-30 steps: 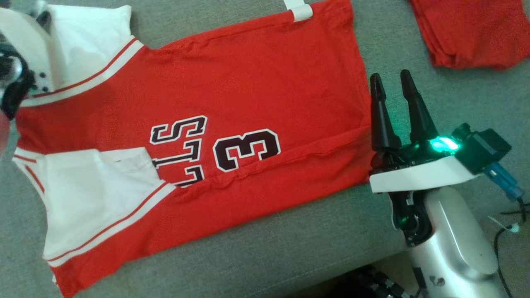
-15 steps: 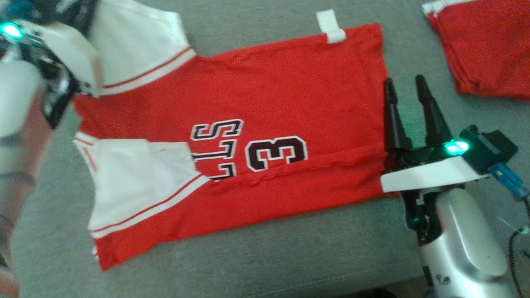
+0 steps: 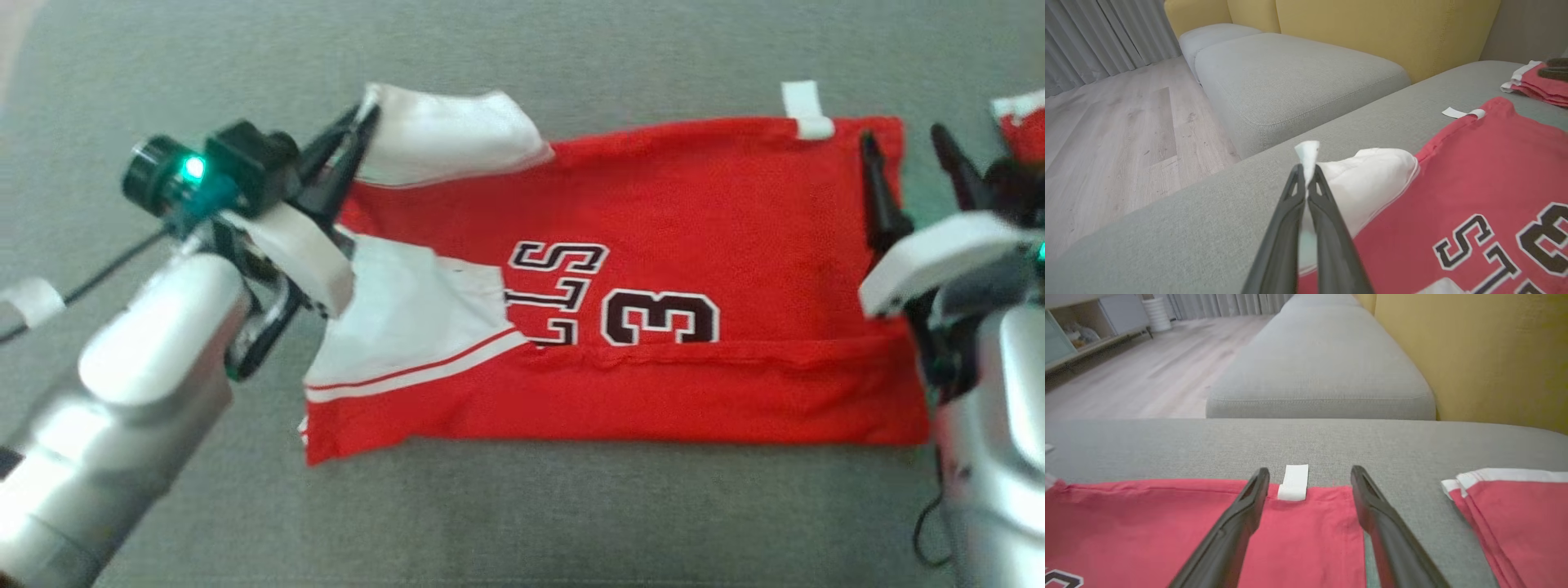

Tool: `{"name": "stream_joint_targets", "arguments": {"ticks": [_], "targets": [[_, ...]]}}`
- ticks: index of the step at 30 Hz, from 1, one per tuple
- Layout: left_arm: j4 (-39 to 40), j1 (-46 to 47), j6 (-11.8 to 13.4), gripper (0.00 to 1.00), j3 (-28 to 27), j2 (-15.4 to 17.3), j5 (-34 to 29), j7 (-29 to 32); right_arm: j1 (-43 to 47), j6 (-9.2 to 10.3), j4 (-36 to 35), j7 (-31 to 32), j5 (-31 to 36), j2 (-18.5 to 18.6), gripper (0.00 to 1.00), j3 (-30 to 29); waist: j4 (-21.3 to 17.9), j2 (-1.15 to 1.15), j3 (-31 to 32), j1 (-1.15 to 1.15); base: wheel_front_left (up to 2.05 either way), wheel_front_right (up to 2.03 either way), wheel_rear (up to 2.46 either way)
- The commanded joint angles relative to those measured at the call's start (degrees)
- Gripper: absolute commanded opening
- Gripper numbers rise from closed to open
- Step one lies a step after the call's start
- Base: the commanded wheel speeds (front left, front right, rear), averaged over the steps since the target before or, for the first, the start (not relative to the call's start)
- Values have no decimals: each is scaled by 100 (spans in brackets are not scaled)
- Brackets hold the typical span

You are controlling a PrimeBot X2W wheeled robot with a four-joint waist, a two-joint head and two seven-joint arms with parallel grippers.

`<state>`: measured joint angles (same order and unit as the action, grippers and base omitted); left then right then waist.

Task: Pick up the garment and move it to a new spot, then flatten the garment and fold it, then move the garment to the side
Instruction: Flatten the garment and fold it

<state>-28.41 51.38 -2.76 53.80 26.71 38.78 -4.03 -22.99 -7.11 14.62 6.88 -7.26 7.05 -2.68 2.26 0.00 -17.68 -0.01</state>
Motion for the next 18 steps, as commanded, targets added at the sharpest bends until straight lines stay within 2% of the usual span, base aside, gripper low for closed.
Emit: {"name": "stream_joint_targets", "arguments": {"ticks": [1, 4, 9, 18], "targets": [[368, 125, 125, 0, -190, 272, 1, 2, -397, -37, 45, 213, 95, 104, 100, 17, 204, 0, 21, 1, 0, 0, 0], [1043, -107, 270, 0, -70, 359, -26, 170, -946, -37, 859, 628, 208, 307, 100, -183, 346, 0, -18, 1, 0, 0, 0], [1685, -257, 451, 0, -19, 481, -11, 378, -1589, -37, 2044, 884, 493, 524, 100, -532, 473, 0, -131, 1, 0, 0, 0], [2030, -168, 562, 0, -24, 551, -40, 511, -2275, -37, 3221, 905, 910, 675, 100, -534, 503, 0, -366, 1, 0, 0, 0]]}}
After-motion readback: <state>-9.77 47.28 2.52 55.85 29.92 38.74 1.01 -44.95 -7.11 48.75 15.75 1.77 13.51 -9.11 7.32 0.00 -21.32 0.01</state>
